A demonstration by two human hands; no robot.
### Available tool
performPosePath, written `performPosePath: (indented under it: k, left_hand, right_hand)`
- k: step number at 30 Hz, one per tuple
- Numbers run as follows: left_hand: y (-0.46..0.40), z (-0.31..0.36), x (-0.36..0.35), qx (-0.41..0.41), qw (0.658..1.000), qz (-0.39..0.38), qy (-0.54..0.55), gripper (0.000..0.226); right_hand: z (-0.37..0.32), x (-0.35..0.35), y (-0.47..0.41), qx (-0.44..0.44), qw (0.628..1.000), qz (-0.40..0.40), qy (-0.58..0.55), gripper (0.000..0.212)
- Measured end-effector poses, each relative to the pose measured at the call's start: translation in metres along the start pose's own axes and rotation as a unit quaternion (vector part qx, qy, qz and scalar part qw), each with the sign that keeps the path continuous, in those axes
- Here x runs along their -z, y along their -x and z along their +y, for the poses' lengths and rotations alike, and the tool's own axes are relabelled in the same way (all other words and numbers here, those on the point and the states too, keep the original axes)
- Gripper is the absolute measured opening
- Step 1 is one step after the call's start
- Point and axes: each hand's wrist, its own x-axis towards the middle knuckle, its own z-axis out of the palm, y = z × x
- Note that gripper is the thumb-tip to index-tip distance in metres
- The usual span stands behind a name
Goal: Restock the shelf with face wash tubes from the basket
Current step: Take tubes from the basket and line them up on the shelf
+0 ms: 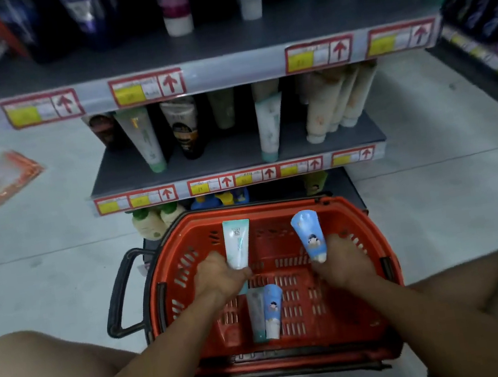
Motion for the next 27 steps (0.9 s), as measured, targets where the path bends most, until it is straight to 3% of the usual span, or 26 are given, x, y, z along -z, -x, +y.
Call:
performPosePath:
  k: [3, 6, 11, 27]
  left_hand:
    - [0.018, 0.02, 0.015, -0.039, 0.999, 0.028, 0.013, 0.055]
    - [0.033, 0.04, 0.028, -0.075, 0.996, 0.05, 0.026, 0.053]
    - [0.061, 0.076, 0.046, -0.141, 0.984, 0.089, 0.063, 0.052]
    - [0.098, 0.213, 0.09, -0.266, 0.933, 0.19, 0.15, 0.046]
  right_hand:
    - [-0.003, 0.026, 0.008, 0.027, 0.998, 0.044, -0.024, 0.043]
    - [-0.009, 0.054, 0.018, 0.065, 0.992, 0.088, -0.06, 0.031]
    - [-0.02, 0.103, 0.034, 0.056, 0.983, 0.158, -0.076, 0.034]
    - [-0.024, 0.221, 0.001, 0.107, 0.93, 0.292, -0.195, 0.033]
